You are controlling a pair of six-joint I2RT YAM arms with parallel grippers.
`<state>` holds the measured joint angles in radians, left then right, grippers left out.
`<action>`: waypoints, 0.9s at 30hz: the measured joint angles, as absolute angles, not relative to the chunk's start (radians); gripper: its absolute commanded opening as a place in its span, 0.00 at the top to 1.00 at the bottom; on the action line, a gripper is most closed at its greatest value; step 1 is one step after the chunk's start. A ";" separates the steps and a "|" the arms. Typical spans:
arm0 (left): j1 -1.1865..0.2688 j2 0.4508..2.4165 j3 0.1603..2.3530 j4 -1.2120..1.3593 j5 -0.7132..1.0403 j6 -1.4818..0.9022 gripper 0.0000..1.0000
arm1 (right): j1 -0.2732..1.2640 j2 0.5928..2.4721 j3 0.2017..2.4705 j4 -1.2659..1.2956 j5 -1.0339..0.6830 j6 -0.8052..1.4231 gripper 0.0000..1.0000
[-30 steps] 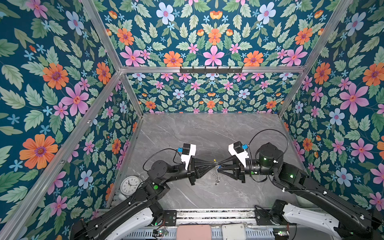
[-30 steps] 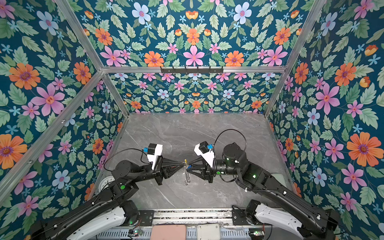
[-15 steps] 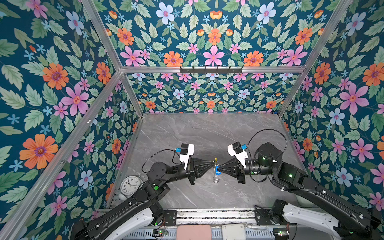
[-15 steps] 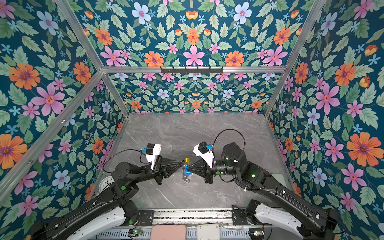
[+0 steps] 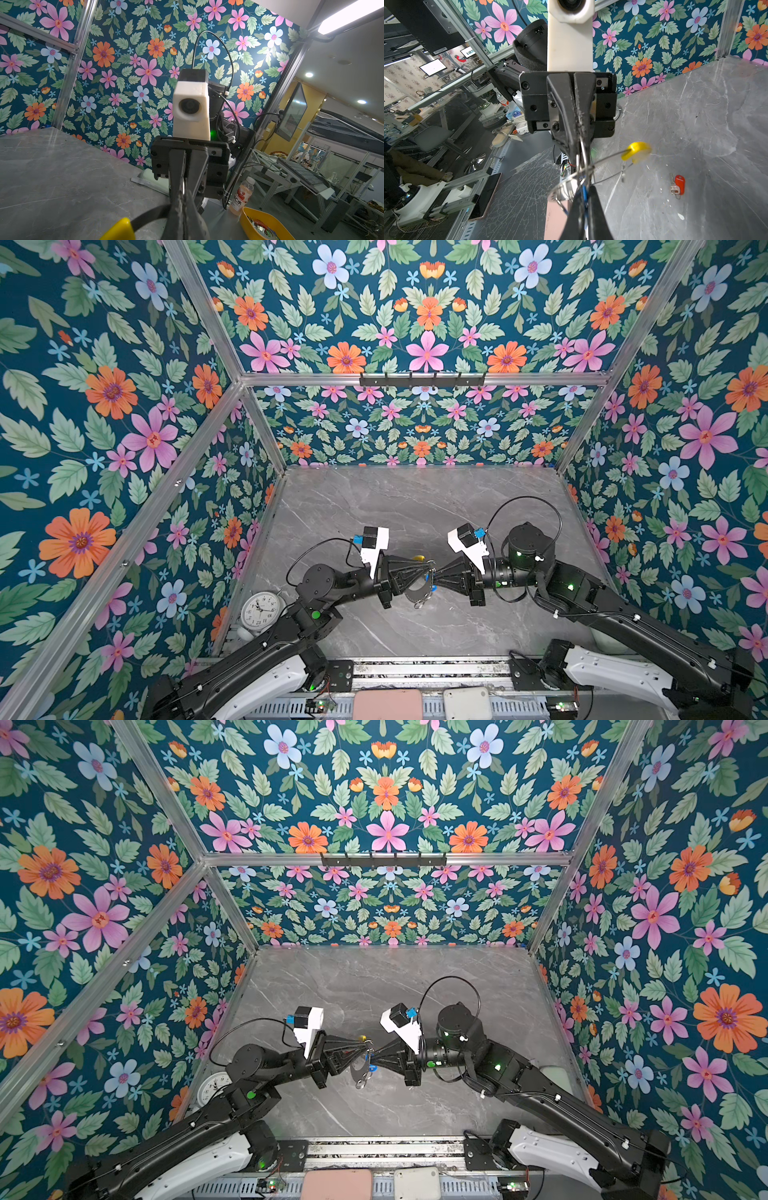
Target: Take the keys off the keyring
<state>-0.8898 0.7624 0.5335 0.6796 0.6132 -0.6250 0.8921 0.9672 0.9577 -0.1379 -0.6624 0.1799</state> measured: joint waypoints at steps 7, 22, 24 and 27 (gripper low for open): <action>-0.890 0.767 0.532 0.680 0.614 -0.625 1.00 | 0.892 0.991 0.962 -0.132 -0.674 0.181 1.00; -0.890 0.737 0.530 0.680 0.602 -0.620 1.00 | 0.894 0.934 0.971 -0.204 -0.638 0.180 0.62; -0.890 0.734 0.530 0.680 0.600 -0.618 1.00 | 0.896 0.914 0.981 -0.231 -0.613 0.174 0.59; -0.890 0.733 0.530 0.678 0.597 -0.616 1.00 | 0.895 0.881 1.003 -0.264 -0.573 0.160 0.56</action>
